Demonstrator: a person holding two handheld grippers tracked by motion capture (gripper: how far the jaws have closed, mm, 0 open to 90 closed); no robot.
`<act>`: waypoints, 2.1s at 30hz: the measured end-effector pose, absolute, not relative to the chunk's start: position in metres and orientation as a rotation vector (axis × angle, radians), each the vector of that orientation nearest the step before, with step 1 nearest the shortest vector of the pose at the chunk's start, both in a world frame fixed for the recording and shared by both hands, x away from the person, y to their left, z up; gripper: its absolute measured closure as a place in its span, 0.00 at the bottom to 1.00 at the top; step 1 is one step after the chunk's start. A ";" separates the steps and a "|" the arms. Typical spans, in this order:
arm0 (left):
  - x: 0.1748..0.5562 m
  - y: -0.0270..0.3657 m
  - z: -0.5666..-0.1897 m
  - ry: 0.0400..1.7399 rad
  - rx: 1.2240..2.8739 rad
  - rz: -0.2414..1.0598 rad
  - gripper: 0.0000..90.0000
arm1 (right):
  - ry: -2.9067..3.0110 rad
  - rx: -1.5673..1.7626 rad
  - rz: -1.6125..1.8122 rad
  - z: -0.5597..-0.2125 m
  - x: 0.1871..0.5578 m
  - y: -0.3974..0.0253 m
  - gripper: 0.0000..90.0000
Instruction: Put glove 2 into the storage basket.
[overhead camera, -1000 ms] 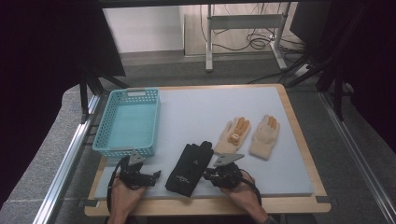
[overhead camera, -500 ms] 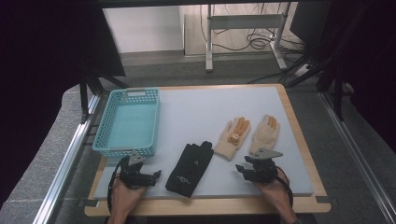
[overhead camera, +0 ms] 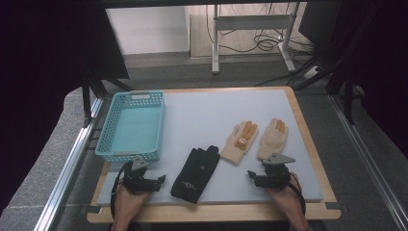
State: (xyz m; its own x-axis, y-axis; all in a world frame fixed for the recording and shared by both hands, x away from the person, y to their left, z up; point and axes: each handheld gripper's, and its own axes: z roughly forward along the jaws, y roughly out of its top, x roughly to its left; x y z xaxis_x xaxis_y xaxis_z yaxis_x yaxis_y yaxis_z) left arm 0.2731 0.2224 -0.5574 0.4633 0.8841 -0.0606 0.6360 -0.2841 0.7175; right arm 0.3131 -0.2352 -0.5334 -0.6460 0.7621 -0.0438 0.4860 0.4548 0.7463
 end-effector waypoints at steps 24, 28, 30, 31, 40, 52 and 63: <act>0.261 0.164 -0.508 1.129 2.064 0.334 0.05 | 2.307 1.070 1.044 -0.536 0.309 -0.237 0.29; 0.265 0.138 -0.504 1.091 2.096 0.302 0.03 | 2.307 1.069 1.047 -0.536 0.309 -0.237 0.29; 0.268 0.125 -0.504 1.080 2.115 0.293 0.02 | 2.307 1.068 1.048 -0.536 0.309 -0.237 0.29; 0.271 0.120 -0.504 1.066 2.129 0.289 0.01 | 2.307 1.067 1.051 -0.536 0.309 -0.237 0.29; 0.291 0.090 -0.520 1.185 2.167 0.346 0.00 | 2.308 1.066 1.052 -0.537 0.308 -0.238 0.28; 0.280 0.070 -0.535 1.177 2.276 0.331 0.00 | 2.305 1.064 1.053 -0.537 0.308 -0.238 0.28; 0.291 0.095 -0.522 1.133 2.310 0.316 0.60 | 2.304 1.062 1.054 -0.537 0.308 -0.238 0.28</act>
